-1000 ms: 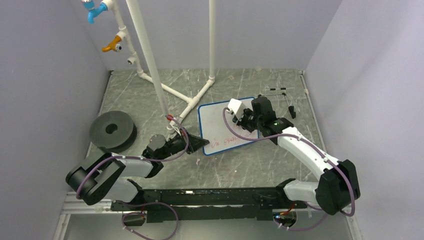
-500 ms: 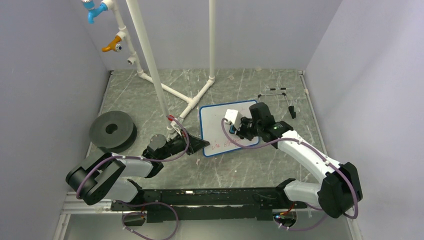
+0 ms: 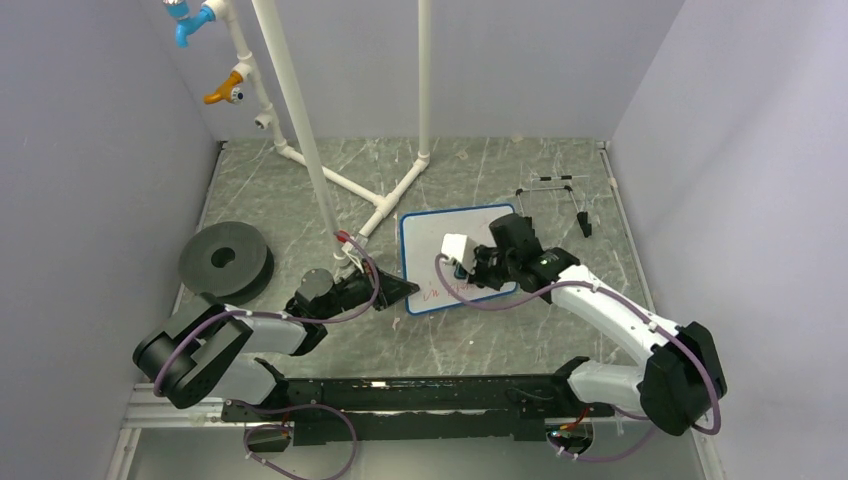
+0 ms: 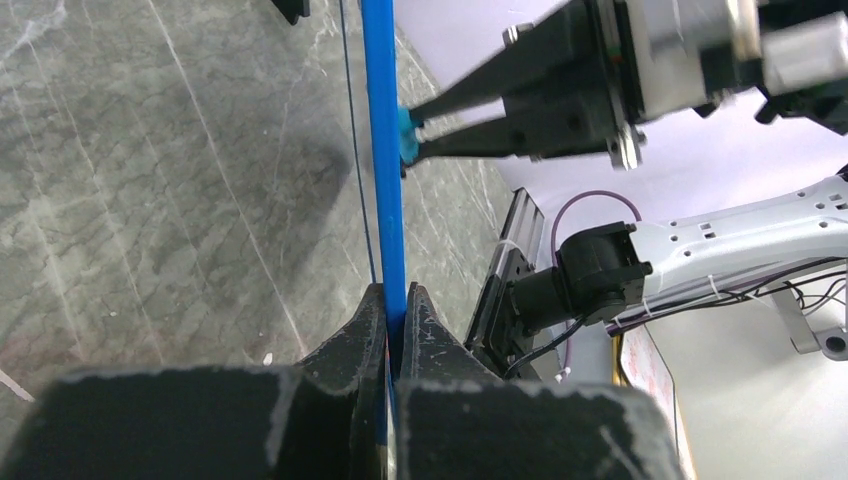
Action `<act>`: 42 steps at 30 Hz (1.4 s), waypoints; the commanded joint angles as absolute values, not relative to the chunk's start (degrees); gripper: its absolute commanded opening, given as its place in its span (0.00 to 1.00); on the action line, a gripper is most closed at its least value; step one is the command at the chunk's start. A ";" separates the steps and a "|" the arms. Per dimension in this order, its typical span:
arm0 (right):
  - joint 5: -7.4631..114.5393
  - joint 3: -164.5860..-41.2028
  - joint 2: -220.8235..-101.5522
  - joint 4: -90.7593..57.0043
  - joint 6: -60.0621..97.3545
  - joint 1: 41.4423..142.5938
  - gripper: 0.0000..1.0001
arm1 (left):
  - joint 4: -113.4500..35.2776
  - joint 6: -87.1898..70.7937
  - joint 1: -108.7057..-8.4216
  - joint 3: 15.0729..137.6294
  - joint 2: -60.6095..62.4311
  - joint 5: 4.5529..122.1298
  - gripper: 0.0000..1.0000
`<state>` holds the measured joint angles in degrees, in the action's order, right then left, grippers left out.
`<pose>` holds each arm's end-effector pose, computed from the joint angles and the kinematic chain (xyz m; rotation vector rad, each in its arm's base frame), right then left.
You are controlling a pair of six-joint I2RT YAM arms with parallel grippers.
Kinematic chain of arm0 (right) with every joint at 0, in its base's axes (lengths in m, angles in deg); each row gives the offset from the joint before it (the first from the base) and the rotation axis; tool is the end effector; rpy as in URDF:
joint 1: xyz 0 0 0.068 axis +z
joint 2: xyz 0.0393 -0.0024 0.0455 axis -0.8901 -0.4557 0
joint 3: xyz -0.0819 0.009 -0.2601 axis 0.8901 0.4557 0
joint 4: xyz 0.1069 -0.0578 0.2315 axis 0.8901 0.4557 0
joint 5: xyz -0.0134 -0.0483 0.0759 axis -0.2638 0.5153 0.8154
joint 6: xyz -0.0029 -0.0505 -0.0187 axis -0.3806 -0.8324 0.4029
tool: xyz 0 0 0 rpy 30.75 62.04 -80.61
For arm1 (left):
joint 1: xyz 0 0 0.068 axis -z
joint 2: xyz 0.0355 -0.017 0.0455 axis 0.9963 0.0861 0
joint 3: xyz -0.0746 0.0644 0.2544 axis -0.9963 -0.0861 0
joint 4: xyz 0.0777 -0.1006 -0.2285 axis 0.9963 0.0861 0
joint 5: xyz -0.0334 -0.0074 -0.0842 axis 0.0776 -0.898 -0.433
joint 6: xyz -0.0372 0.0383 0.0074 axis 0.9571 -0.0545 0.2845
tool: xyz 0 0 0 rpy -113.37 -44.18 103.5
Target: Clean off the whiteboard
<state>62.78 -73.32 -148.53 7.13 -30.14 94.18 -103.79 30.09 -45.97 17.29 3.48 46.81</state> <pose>0.2050 0.1366 0.2423 -1.5167 1.8089 0.2618 0.1687 -0.1563 0.1790 0.2278 1.7492 -1.5164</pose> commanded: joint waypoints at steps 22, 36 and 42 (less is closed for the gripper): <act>65.26 -71.89 -147.71 10.49 -33.58 98.54 0.00 | -120.53 31.28 -45.86 18.99 3.35 43.18 0.00; 57.99 -76.56 -151.45 2.35 -24.37 89.14 0.00 | -120.61 31.20 -46.23 18.09 2.53 42.99 0.00; 64.88 -73.62 -149.64 7.58 -29.38 95.95 0.00 | -121.49 31.52 -46.38 18.13 3.11 42.95 0.00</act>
<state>59.55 -74.64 -151.24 5.55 -26.52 91.27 -106.61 30.53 -46.87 17.04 5.05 47.44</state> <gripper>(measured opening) 0.118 0.040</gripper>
